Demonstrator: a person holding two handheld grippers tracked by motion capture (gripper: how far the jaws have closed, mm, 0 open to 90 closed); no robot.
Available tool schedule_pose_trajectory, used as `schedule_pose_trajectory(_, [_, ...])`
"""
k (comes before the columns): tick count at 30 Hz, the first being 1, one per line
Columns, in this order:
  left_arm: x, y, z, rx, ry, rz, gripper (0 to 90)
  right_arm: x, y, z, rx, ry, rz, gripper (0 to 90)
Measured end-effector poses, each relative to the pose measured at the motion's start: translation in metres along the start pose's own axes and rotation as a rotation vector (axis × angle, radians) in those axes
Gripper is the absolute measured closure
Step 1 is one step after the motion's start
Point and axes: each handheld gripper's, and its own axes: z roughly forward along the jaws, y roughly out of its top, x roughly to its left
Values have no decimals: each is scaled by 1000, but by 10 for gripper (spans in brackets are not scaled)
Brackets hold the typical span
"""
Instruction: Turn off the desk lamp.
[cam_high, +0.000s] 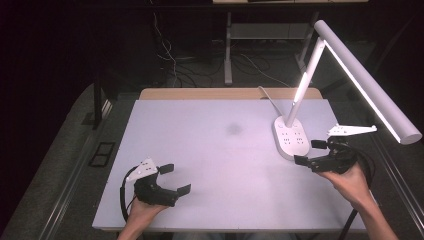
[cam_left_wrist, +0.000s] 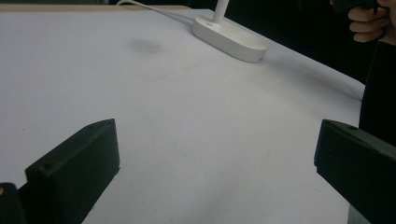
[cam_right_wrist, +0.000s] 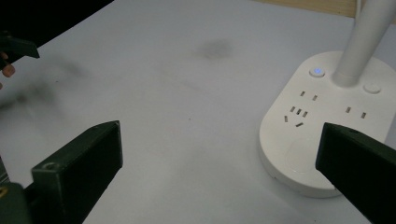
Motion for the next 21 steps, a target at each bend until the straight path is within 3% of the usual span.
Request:
schedule_pose_trajectory(15, [0, 0, 1, 1, 2, -1, 0, -18, 20, 4, 9, -22, -2, 7])
schedule_pose_trajectory(21, [0, 0, 1, 3, 1, -1, 0, -28, 26, 7, -5, -17, -1, 48])
